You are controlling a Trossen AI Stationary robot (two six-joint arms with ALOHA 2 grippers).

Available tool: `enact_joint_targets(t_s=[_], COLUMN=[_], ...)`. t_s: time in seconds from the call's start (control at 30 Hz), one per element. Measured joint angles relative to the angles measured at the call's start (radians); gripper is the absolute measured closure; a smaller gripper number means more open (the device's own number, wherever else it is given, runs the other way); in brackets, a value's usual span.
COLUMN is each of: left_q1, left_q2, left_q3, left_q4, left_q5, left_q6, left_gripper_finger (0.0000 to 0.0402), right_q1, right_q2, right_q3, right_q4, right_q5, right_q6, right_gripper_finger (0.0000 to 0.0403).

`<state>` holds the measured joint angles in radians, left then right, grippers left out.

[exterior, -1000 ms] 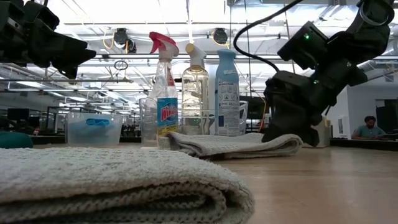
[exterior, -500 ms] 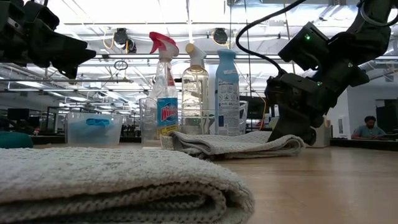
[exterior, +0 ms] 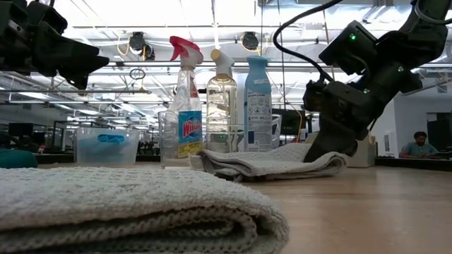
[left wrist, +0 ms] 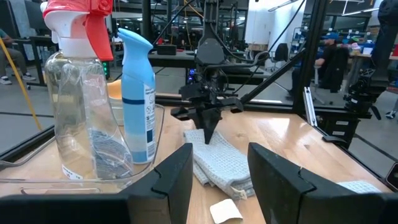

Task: Pick & Place Kitchen Items
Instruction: Put the right gray microfiber towel into the gray bin

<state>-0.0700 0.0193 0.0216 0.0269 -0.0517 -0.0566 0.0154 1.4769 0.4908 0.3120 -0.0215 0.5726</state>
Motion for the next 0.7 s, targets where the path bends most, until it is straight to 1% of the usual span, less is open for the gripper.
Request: enact_joint_targets(t_s=[0.23, 0.4, 0.57, 0.7], left_q1=[0.0, 0.0, 0.0, 0.0], left_q2=[0.0, 0.0, 0.0, 0.0], left_q3=[0.0, 0.0, 0.0, 0.0], left_q4=[0.0, 0.0, 0.0, 0.0], left_q5=[0.0, 0.0, 0.0, 0.0], left_q6=[0.0, 0.0, 0.0, 0.0], left_gripper_finger=[0.0243, 0.0243, 0.0243, 0.0243], right_q1=[0.012, 0.041, 0.097, 0.14], right_q2=[0.0, -0.031, -0.127, -0.226], right_q3=[0.0, 0.002, 0.003, 0.003], right_q4=[0.01, 0.017, 0.007, 0.0], right_q5=[0.075, 0.088, 0.176, 0.216], right_q6=[-0.041, -0.119, -0.203, -0.225], right_gripper_finger=[0.04, 0.0401, 0.0401, 0.0401])
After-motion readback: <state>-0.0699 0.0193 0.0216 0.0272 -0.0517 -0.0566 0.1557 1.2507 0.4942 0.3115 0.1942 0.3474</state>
